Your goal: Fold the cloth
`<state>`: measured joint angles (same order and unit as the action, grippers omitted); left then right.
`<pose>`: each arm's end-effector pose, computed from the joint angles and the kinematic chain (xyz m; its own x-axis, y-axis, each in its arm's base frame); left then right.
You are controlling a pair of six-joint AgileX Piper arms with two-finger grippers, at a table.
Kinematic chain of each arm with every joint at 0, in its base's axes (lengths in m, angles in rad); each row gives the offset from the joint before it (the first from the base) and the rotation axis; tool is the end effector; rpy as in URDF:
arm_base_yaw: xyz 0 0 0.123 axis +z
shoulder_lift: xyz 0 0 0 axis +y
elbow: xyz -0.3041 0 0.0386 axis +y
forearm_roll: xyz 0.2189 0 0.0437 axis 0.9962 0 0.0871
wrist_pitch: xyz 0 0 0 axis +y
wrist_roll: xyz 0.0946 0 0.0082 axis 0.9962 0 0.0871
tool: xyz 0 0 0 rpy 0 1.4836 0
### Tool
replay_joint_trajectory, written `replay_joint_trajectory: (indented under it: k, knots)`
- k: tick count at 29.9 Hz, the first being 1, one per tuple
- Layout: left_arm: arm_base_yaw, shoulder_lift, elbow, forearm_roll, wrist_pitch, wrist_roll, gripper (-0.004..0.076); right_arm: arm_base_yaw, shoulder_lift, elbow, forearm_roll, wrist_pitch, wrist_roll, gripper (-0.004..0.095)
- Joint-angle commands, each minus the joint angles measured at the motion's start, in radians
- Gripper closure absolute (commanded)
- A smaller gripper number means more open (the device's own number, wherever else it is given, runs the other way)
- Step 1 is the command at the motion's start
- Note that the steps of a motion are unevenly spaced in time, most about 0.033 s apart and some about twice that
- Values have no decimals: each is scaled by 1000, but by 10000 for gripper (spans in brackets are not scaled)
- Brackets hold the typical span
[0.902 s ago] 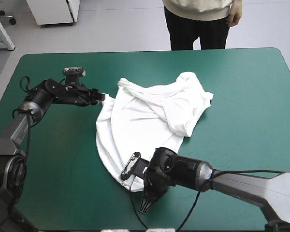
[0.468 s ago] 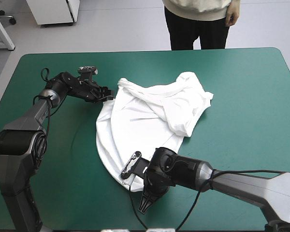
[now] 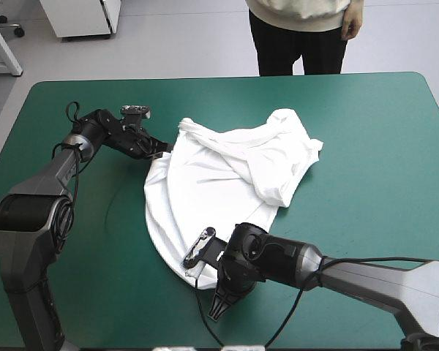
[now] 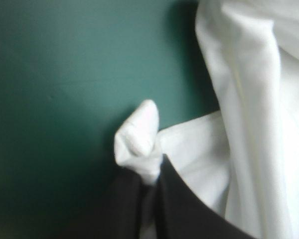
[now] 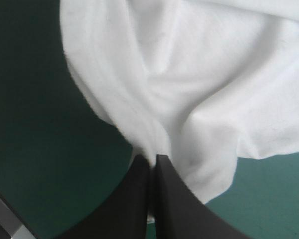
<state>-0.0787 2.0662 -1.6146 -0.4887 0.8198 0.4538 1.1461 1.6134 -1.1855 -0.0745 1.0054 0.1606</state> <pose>0.4293 -0.0666 0.2356 -0.8697 0.1680 -0.4641 0.3159 0.9120 -0.2617 0.1249 0.2618 0.2817 -0.5074 -0.8305 -0.2298 -0.8487 0.5278 -0.0338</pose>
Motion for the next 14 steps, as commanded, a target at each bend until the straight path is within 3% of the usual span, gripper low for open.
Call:
replay_joint_trajectory:
  k: [1,7,14]
  knots:
    - [-20,-39,-14,-15,38,12,733,-2,-44,-26,-67,-27,46,925]
    - [-19,-160,-19,-4,23,13,733,-2,-127,-52,-240,-74,174,925]
    - [-19,-408,-19,-7,36,15,733,-2,-279,-190,-648,-12,310,925]
